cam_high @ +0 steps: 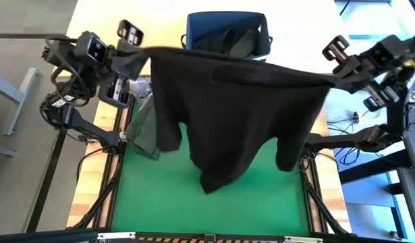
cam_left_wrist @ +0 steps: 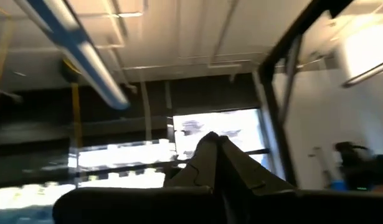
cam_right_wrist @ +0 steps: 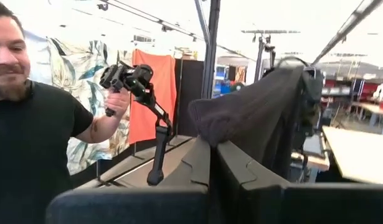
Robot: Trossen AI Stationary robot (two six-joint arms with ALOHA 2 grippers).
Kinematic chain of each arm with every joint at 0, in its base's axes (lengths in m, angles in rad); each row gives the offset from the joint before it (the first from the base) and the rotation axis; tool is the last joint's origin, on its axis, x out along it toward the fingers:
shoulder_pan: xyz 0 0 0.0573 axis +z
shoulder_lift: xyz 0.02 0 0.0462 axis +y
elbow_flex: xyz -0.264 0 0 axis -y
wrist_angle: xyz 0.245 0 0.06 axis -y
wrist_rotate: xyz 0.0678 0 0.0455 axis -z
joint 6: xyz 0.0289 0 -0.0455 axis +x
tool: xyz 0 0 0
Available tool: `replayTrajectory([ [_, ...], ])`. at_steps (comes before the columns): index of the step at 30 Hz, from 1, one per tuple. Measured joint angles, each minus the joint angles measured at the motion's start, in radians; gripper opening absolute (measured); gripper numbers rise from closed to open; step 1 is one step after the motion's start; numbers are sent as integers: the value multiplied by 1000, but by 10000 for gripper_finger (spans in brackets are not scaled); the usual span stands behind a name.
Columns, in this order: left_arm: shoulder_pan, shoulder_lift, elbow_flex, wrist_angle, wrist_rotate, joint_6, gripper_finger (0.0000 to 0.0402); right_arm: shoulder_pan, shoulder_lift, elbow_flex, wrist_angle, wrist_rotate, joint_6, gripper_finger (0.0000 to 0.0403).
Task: Fold Laundry from Bin
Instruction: Fold the black shirt
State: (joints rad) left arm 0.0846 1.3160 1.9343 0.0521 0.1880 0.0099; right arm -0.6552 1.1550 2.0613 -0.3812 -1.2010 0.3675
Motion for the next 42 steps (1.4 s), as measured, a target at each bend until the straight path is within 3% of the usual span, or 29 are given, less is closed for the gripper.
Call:
replayTrajectory([
  [5,25,-12,0,-22,-135,118,5,0,26,0,-85,31,-29,5],
  [10,55,-24,0,-149,-361,257,5,0,70,0,-269,48,-161,5],
  [14,85,-25,1,-317,-541,336,5,0,102,0,-450,203,-340,5],
  [16,105,-21,1,-435,-619,342,5,0,113,0,-569,346,-468,5],
  [19,150,-5,1,-624,-693,343,5,2,142,-4,-730,656,-655,5],
  [22,203,18,1,-739,-765,344,5,13,169,-54,-745,966,-749,5],
  [27,301,37,1,-642,-829,411,5,1,227,-87,-611,1501,-970,5],
  [29,312,37,0,-531,-771,419,5,1,242,-87,-520,1604,-1018,5],
  [31,301,32,0,-425,-646,418,5,1,244,-75,-480,1610,-1031,5],
  [35,243,11,0,-337,-439,348,5,58,231,32,-541,1476,-905,5],
  [38,195,-8,0,-337,-300,251,5,90,218,147,-648,1251,-752,5],
  [42,127,-22,0,-278,-55,103,5,127,206,298,-709,817,-564,5],
])
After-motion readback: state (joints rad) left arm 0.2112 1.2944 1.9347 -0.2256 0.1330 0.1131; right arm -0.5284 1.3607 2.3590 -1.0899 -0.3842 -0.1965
